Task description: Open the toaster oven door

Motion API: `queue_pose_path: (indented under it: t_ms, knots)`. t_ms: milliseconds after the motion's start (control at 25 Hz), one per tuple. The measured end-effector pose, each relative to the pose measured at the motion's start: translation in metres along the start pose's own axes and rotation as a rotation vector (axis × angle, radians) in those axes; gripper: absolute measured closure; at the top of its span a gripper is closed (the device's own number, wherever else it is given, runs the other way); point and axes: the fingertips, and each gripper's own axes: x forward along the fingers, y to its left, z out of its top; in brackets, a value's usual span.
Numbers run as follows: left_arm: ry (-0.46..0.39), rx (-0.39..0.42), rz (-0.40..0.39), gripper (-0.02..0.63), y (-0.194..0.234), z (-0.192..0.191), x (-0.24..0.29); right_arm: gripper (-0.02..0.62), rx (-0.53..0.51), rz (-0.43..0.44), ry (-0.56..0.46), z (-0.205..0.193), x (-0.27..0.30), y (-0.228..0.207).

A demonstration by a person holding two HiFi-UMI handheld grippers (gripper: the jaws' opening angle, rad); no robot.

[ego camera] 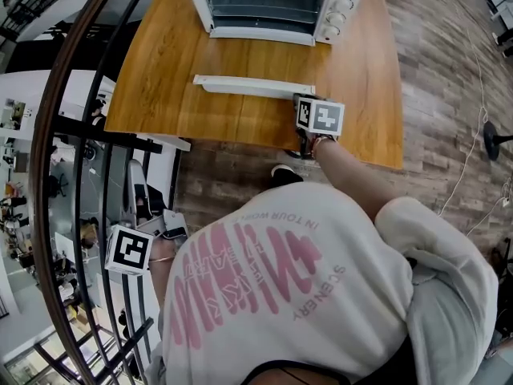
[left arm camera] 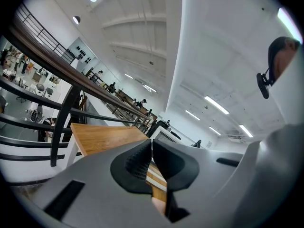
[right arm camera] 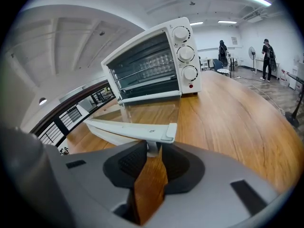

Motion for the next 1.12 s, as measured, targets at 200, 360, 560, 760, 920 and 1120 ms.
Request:
queue_pose_path:
  t_ms: [200, 360, 560, 760, 920, 1120]
  knots:
    - [-0.014, 0.004, 0.009, 0.581, -0.001, 0.004, -0.006, 0.486, 0.015, -0.011, 0.01, -0.003, 0.001, -0.002]
    - [-0.017, 0.004, 0.019, 0.581, 0.002, 0.006, -0.007, 0.468, 0.034, -0.026, 0.027, -0.006, 0.006, -0.004]
    - [-0.018, 0.008, 0.015, 0.581, 0.001, 0.007, -0.007, 0.468, 0.032, -0.039, 0.038, -0.009, 0.009, -0.004]
    - [-0.013, 0.022, 0.015, 0.581, -0.003, 0.008, -0.008, 0.454, 0.039, -0.043, 0.045, -0.011, 0.009, -0.006]
    - [-0.008, 0.017, 0.019, 0.581, -0.002, 0.006, -0.006, 0.445, 0.018, -0.043, 0.04, -0.009, 0.01, -0.007]
    - [-0.011, 0.01, 0.015, 0.581, 0.002, 0.004, -0.005, 0.446, 0.002, -0.042, 0.04, -0.01, 0.01, -0.006]
